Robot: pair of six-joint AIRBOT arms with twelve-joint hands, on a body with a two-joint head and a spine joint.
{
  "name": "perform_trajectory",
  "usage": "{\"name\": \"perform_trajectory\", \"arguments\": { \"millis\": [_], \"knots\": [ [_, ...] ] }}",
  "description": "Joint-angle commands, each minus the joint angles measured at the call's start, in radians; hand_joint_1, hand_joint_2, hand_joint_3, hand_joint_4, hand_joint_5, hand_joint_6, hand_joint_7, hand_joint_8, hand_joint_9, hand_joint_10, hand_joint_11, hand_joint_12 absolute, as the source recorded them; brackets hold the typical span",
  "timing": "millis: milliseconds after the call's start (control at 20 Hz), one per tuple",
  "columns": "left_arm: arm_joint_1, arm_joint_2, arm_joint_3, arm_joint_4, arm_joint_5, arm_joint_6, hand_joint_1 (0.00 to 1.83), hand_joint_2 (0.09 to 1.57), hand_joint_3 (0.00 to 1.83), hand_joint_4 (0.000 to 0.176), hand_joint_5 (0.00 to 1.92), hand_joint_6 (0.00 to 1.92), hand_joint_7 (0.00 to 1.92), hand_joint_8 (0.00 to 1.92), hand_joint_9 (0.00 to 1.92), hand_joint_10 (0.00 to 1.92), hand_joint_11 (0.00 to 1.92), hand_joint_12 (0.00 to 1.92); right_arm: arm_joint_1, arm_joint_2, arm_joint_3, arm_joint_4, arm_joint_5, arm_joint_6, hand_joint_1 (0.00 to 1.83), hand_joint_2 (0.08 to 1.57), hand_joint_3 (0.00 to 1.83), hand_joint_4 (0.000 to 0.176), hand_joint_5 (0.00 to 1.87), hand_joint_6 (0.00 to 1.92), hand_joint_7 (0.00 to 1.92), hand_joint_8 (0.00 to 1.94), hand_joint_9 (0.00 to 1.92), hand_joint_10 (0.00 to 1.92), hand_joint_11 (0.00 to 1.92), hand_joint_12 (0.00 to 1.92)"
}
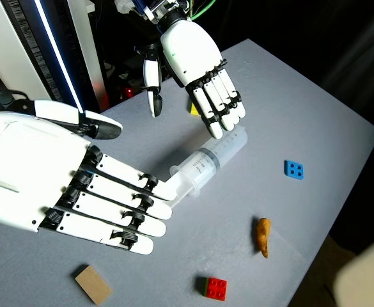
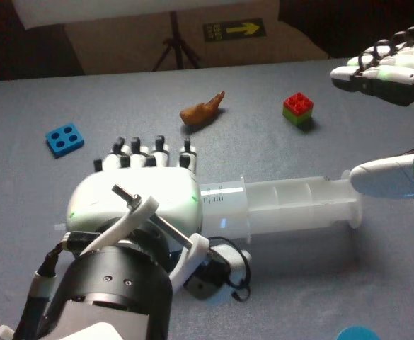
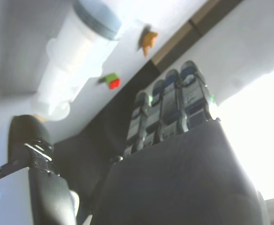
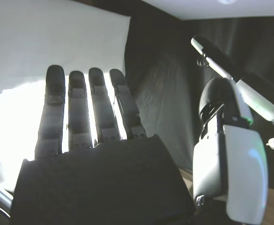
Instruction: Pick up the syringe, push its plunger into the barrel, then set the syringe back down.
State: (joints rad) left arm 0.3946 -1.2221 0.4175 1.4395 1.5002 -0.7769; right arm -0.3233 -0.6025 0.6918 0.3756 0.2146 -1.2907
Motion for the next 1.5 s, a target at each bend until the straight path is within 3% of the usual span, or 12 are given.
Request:
{"name": "perform_trajectory", "arguments": {
  "millis": [0,100,250,300,650,800,850,1050,1300,1450],
  "knots": [
    [0.002,-0.006,0.003,0.119,0.038,0.002,0.52,1.06,0.01,0.035,0.01,0.00,0.00,0.00,0.00,0.00,0.00,0.00,0.003,0.006,0.001,-0.008,0.107,0.021,0.06,1.00,0.00,0.000,0.11,0.00,0.09,0.00,0.08,0.01,0.00,0.42],
    [0.014,-0.007,0.001,0.126,0.043,0.002,0.46,1.06,0.01,0.041,0.00,0.00,0.00,0.00,0.00,0.00,0.00,0.00,0.001,0.005,0.001,-0.012,0.107,0.064,0.08,1.02,0.00,0.000,0.13,0.01,0.11,0.01,0.09,0.01,0.00,0.39],
    [0.049,-0.034,0.010,0.171,0.061,-0.001,0.47,1.06,0.00,0.059,0.00,0.00,0.00,0.00,0.00,0.00,0.00,0.00,0.006,-0.003,0.001,-0.012,0.107,0.125,0.09,1.02,0.00,0.000,0.12,0.00,0.12,0.00,0.11,0.00,0.00,0.51],
    [0.061,-0.044,0.015,0.183,0.061,-0.001,0.46,1.06,0.00,0.061,0.00,0.00,0.00,0.00,0.00,0.00,0.00,0.00,0.007,-0.003,0.001,-0.012,0.107,0.127,0.06,1.03,0.00,0.000,0.12,0.00,0.12,0.00,0.11,0.00,0.00,0.43],
    [0.169,-0.110,0.043,0.368,0.175,-0.059,0.44,1.06,0.00,0.080,0.06,0.01,0.00,0.00,0.00,0.00,0.00,0.00,0.000,-0.005,0.002,-0.011,0.115,0.123,0.10,1.01,0.00,0.000,0.13,0.00,0.13,0.00,0.14,0.01,0.00,0.48],
    [0.201,-0.108,0.053,0.388,0.196,-0.063,0.41,1.08,0.01,0.072,0.04,0.00,0.00,0.00,0.00,0.00,0.00,0.00,-0.002,-0.007,0.005,-0.006,0.118,0.123,0.17,1.00,0.00,0.000,0.15,0.01,0.16,0.01,0.16,0.01,0.00,0.52],
    [0.211,-0.108,0.059,0.397,0.196,-0.065,0.40,1.10,0.01,0.060,0.05,0.01,0.00,0.00,0.00,0.00,0.00,0.00,-0.003,-0.007,0.007,-0.005,0.118,0.123,0.21,0.97,0.00,0.000,0.13,0.00,0.15,0.00,0.13,0.00,0.00,0.48],
    [0.254,-0.115,0.089,0.445,0.180,-0.072,0.53,1.06,0.00,0.044,0.08,0.01,0.00,0.00,0.00,0.00,0.00,0.00,-0.012,-0.007,0.019,-0.005,0.117,0.164,0.21,1.00,0.01,0.000,0.15,0.01,0.15,0.00,0.13,0.00,0.00,0.48],
    [0.288,-0.130,0.137,0.501,0.127,-0.072,0.54,1.05,0.00,0.046,0.05,0.00,0.00,0.00,0.00,0.00,0.00,0.00,-0.027,-0.016,0.019,-0.006,0.158,0.162,0.18,1.04,0.01,0.000,0.13,0.00,0.12,0.00,0.11,0.00,0.00,0.38],
    [0.292,-0.146,0.159,0.501,0.098,-0.072,0.47,1.06,0.00,0.060,0.05,0.01,0.00,0.00,0.00,0.00,0.00,0.00,-0.032,-0.017,0.017,-0.006,0.172,0.162,0.18,1.01,0.00,0.000,0.15,0.00,0.16,0.01,0.15,0.01,0.00,0.47]
  ]
}}
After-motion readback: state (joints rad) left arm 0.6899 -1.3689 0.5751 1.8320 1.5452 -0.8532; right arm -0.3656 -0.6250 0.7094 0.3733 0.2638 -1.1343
